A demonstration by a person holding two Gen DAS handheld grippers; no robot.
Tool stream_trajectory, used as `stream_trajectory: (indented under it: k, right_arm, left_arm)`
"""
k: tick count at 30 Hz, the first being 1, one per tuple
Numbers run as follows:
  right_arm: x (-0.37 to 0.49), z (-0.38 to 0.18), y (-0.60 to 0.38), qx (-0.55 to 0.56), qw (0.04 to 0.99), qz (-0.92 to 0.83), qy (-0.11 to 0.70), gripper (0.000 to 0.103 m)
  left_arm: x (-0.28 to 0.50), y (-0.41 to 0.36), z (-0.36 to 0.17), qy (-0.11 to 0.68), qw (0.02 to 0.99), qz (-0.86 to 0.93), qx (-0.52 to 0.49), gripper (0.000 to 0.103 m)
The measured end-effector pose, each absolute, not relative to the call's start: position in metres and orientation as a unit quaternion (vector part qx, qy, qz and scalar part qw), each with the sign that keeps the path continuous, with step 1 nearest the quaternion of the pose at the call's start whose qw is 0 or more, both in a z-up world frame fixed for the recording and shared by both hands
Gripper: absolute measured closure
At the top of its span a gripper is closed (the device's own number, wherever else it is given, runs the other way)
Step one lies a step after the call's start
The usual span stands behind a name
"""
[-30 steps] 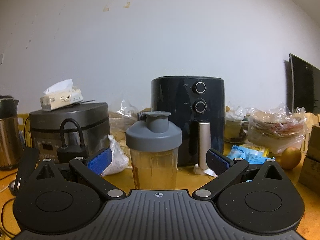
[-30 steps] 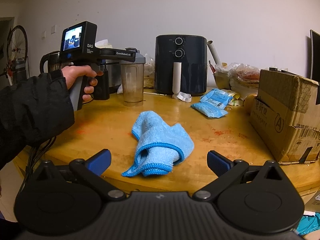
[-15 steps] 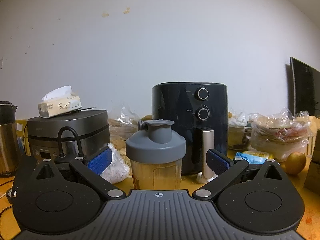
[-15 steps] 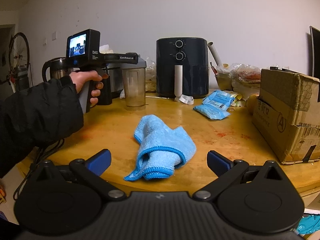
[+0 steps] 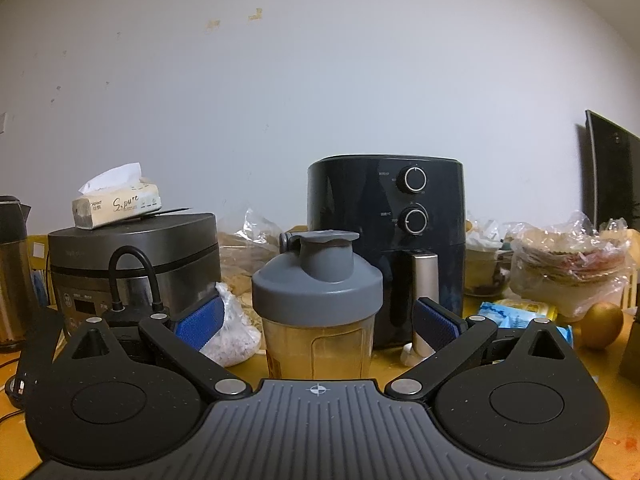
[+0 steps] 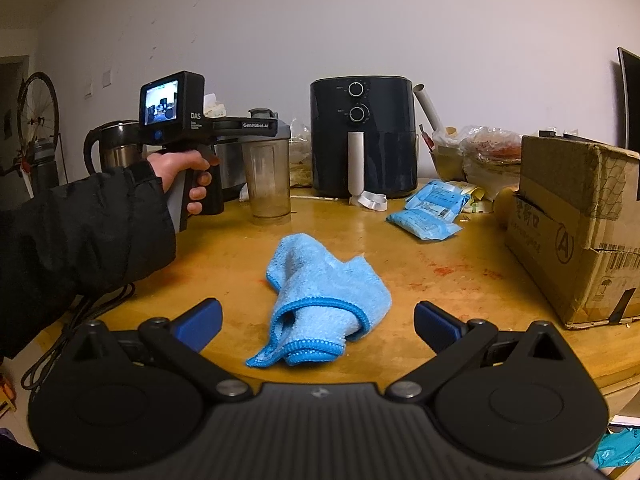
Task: Clean container
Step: 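Bring the open left gripper down around the shaker bottle's grey lid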
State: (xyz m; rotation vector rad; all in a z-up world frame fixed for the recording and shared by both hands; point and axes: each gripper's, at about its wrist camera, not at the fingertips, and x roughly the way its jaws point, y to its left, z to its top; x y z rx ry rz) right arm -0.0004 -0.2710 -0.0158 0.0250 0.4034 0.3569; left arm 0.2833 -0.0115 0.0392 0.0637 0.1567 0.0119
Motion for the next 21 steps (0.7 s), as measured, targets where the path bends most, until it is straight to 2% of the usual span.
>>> stream_trajectory:
  k: [21]
  right_arm:
    - [-0.002, -0.018, -0.264, -0.001, 0.962, 0.174, 0.210, 0.000]
  left_arm:
    - [0.308, -0.006, 0.037, 0.077, 0.996, 0.009, 0.040, 0.000]
